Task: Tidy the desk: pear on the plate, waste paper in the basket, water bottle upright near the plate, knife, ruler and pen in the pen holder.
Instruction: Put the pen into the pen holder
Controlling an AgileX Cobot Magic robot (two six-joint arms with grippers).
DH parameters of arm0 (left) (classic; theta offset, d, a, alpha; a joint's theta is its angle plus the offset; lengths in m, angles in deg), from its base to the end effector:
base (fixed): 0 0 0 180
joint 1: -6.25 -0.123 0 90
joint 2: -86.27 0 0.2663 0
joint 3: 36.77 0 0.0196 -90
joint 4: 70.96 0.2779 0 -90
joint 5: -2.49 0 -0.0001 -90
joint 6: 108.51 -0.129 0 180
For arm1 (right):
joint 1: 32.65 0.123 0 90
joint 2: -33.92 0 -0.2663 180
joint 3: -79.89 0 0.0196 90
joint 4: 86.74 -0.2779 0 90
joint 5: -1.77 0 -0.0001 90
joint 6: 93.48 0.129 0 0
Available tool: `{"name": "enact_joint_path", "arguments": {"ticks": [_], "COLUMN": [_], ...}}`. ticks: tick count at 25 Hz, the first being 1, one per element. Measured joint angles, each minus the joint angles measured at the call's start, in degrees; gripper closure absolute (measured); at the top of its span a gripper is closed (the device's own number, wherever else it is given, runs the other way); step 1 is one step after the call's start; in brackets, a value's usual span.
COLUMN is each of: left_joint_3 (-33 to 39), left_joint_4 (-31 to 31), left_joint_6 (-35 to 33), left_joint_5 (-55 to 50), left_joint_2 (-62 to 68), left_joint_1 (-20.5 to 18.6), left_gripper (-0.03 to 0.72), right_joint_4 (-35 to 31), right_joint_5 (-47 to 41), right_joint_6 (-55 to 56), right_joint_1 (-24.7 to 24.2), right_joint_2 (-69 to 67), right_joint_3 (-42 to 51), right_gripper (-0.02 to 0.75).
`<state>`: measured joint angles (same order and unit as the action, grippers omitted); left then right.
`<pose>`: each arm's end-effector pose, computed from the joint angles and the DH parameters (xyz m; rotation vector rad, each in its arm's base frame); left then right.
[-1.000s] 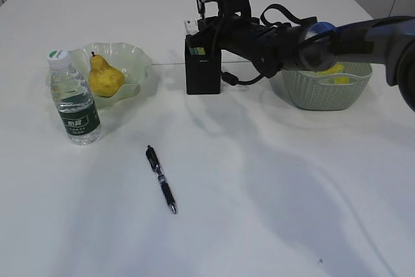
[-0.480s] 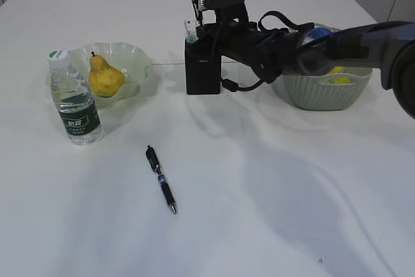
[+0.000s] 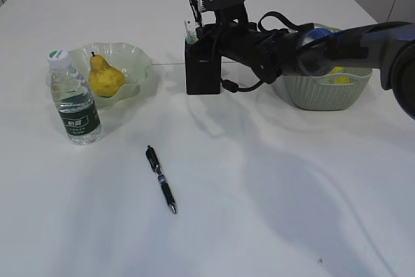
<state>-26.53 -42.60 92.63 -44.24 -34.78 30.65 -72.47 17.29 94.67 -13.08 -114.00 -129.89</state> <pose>0.2256 -0.0533 0.4223 0.1670 1.9273 0.0528 0.5675 0.2107 0.1214 -0.4395 1.7502 0.2331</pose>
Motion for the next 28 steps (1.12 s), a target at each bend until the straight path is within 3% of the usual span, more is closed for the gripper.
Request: {"name": "enact_joint_path", "arguments": {"ticks": [6, 16, 23, 28], "left_joint_3": [0.00, 0.00, 0.00, 0.00], "left_joint_4": [0.00, 0.00, 0.00, 0.00], "left_joint_6": [0.00, 0.00, 0.00, 0.00], "left_joint_5": [0.00, 0.00, 0.09, 0.09], "left_joint_2": [0.00, 0.00, 0.00, 0.00], "left_joint_1": [0.00, 0.00, 0.00, 0.00], "left_gripper": [0.414, 0.414, 0.414, 0.414], "right_joint_4": [0.13, 0.13, -0.13, -0.85], "right_joint_5": [-0.66, -4.45, -19.21, -35.63], "right_joint_6": [1.69, 3.83, 6.80, 7.65], "right_joint_1": [0.00, 0.00, 0.00, 0.36], "right_joint_2": [0.00, 0.00, 2.05, 5.57], "right_joint_3": [0.00, -1.38, -8.17, -13.73], "right_gripper": [0.467, 0.449, 0.448, 0.447]}}
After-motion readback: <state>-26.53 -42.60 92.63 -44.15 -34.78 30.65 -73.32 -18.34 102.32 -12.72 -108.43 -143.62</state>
